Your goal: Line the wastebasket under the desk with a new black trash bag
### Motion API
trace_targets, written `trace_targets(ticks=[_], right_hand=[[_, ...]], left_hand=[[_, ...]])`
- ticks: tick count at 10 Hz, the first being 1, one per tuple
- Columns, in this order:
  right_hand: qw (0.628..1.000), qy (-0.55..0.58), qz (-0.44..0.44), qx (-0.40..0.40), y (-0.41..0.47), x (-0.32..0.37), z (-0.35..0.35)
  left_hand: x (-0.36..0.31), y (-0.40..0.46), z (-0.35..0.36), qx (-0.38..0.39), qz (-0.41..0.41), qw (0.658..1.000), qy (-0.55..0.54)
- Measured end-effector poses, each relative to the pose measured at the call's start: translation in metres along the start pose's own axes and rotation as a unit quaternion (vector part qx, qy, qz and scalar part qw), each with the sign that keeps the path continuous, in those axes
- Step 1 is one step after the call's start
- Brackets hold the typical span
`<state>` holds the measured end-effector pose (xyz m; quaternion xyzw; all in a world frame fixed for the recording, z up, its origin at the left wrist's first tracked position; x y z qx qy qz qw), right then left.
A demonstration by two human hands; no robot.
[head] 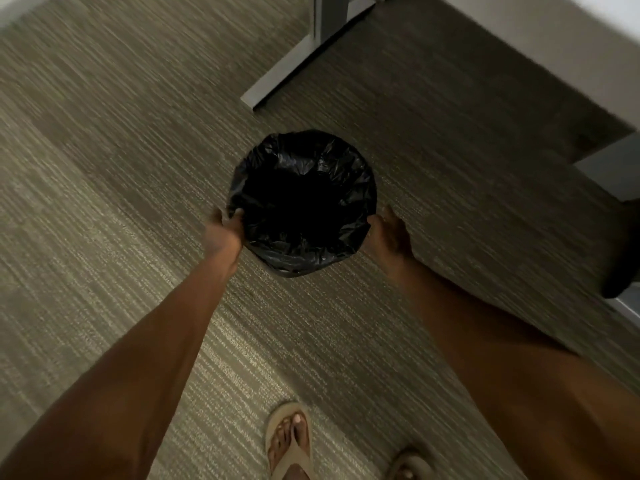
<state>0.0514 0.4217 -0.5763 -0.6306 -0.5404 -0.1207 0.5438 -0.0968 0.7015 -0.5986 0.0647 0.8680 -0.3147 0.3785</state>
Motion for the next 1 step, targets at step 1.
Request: trace_targets(ticks=[1], right_hand=[[0.960, -0.228, -0.159, -0.044, -0.0303, 0.0277, -0.0133]], left_hand=[[-0.0243, -0.0303, -0.0095, 0.007, 0.093, 0.985, 0.145]])
Point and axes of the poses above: each hand's wrist, its own y-axis towards the middle knuckle, its own z-axis out of the palm, x = y × z, the point moved 4 cm from there along y, towards the middle knuckle, and after that the axes turned 4 degrees about y, right-handed, at the moved point
